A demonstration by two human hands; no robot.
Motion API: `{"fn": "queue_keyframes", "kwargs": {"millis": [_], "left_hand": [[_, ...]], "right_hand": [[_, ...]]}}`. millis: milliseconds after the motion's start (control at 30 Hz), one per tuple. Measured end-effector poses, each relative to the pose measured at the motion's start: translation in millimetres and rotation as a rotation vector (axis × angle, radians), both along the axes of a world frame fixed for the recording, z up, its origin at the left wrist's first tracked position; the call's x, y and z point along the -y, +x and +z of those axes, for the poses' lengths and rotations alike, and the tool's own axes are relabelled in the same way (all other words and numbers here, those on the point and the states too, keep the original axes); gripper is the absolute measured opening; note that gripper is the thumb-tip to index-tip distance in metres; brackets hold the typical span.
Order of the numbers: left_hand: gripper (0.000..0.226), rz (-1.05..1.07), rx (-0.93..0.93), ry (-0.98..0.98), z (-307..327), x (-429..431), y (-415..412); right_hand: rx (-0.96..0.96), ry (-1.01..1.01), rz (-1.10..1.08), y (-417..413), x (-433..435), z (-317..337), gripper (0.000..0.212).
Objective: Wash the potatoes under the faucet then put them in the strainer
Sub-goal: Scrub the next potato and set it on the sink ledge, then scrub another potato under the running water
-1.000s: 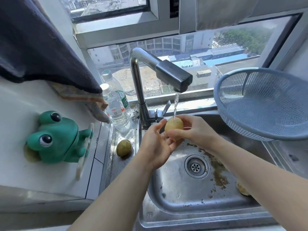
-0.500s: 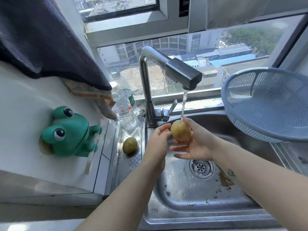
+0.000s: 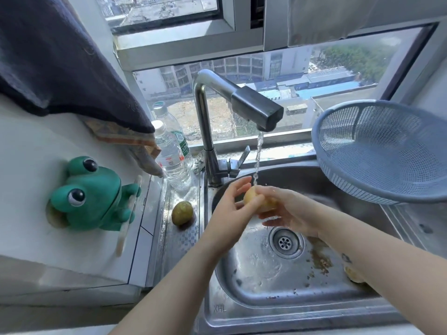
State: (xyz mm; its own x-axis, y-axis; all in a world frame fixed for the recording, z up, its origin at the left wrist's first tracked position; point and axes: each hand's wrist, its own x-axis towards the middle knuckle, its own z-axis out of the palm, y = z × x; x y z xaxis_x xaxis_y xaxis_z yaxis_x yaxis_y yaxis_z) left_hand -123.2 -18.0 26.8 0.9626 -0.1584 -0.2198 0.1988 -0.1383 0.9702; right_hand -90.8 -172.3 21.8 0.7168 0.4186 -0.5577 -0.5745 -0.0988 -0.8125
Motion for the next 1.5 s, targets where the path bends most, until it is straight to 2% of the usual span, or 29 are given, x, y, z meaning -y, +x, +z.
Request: {"fn": "queue_keyframes", "kwargs": {"millis": [67, 133, 267, 367, 433, 567, 700, 867, 967, 1033, 1133, 1300, 1400, 1500], "left_hand": [[0.045, -0.159, 0.139, 0.250, -8.0, -1.8, -4.4], [0.042, -0.266, 0.246, 0.462, -13.5, -0.8, -8.6], [0.035, -0.438, 0.193, 0.594, -12.4, -5.8, -10.0], [0.041, -0.514, 0.106, 0.662, -20.0, -23.9, -12.3], [0.043, -0.455, 0.048, 0.730, -31.7, -39.5, -16.8], [0.044, -0.161, -0.036, 0.994, -55.5, -64.7, -23.3], [0.040, 0.094, 0.010, 1.110, -74.0, -81.3, -23.9], [0.040, 0.131, -0.001, 1.210, -85.7, -92.4, -20.2], [0.038, 0.119, 0.116, 1.333, -81.9, -86.1, -22.0], [0.032, 0.044, 0.227, 1.313, -78.6, -73.6, -24.1], [0.022, -0.195, 0.300, 1.143, -78.3, -41.9, -27.9], [0.029, -0.673, 0.048, 0.983, -100.6, 12.1, -20.5], [0.031, -0.818, -0.043, 0.998, -114.4, 36.5, -14.6], [0.033, -0.874, -0.061, 1.008, -123.9, 53.8, -8.0]], "right_hand": [[0.150, -0.195, 0.105, -5.0, 2.2, -0.1, 0.026], [0.203, -0.283, 0.119, -12.0, 0.9, -4.2, 0.013], [0.183, -0.321, 0.093, -24.1, -6.7, -20.0, 0.047], [0.127, -0.320, 0.235, -26.5, -15.1, -26.2, 0.055], [0.087, -0.317, 0.280, -26.5, -21.0, -31.4, 0.058], [0.044, -0.404, 0.261, -22.5, -23.2, -47.0, 0.056], [0.012, -0.453, 0.220, -21.2, -15.2, -59.7, 0.049], [0.005, -0.447, 0.172, -20.6, -5.7, -67.2, 0.043], [-0.005, -0.457, 0.189, -17.9, -1.0, -69.2, 0.040], [0.011, -0.473, 0.203, -16.9, 7.2, -68.1, 0.042], [0.066, -0.555, 0.223, -18.3, 33.6, -64.5, 0.039], [0.125, -0.968, 0.375, -14.7, 102.2, -78.7, 0.044], [0.083, -1.252, 0.594, -10.0, 149.8, -125.2, 0.045], [-0.026, -1.327, 0.694, -12.3, 163.8, -142.3, 0.043]]}}
